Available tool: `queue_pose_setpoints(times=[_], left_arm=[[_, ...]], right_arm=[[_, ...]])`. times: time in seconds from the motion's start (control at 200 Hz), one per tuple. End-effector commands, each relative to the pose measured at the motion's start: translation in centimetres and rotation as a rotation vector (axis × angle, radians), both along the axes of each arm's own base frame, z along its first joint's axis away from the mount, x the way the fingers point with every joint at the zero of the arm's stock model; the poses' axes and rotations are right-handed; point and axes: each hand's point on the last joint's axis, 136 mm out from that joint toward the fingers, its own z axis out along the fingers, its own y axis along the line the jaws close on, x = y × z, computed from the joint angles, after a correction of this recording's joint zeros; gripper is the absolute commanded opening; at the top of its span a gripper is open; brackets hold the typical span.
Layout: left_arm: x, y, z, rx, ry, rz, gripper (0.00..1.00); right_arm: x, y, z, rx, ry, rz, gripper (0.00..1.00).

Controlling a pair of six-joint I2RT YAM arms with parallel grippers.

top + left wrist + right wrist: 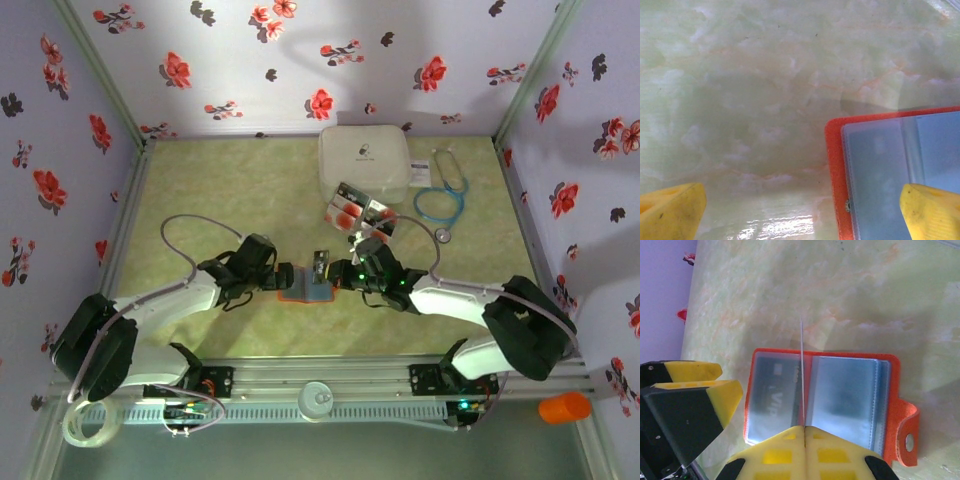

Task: Put the credit cards into the card holder
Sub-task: Insert the credit card into the card slot.

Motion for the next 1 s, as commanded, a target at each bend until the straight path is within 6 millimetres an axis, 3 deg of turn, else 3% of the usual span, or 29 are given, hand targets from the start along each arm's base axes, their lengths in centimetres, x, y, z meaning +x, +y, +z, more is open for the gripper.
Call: queue_pose_setpoints(times=[0.0, 0.465, 0.995], left_arm=[[-0.1, 0.5, -0.4, 0.030, -0.018, -0.007, 1.00], [-1.2, 2.7, -3.6, 0.174, 0.047, 0.012, 1.00], [-1.7, 3.2, -4.9, 0.207, 0.071, 0.016, 1.00]], right_arm=[[0.6, 0.3, 0.4, 0.032, -0.031, -0.030, 0.00], [0.5, 0.9, -0.4, 0.072, -0.027, -0.016, 0.00], [0.3, 2.3, -1.3, 0.108, -0.030, 0.021, 0.00]])
